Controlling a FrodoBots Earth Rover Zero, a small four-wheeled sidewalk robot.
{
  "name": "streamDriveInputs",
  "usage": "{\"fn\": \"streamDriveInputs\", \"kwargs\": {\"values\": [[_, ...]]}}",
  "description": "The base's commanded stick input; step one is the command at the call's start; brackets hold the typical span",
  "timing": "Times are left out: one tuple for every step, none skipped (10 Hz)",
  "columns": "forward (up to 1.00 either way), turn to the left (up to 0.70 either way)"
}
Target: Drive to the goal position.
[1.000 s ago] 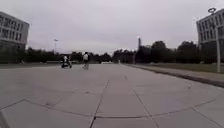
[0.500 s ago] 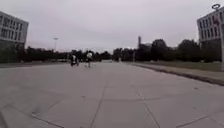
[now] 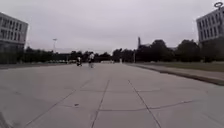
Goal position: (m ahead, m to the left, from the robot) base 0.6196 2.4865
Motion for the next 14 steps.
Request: {"fn": "streamDriveInputs", "kwargs": {"values": [[0.70, 0.00], [0.70, 0.00], [0.70, 0.00], [0.70, 0.00], [0.70, 0.00], [0.70, 0.00], [0.70, 0.00], [0.70, 0.00], [0.70, 0.00], [0.70, 0.00], [0.70, 0.00], [0.70, 0.00], [0.70, 0.00], [0.70, 0.00]]}}
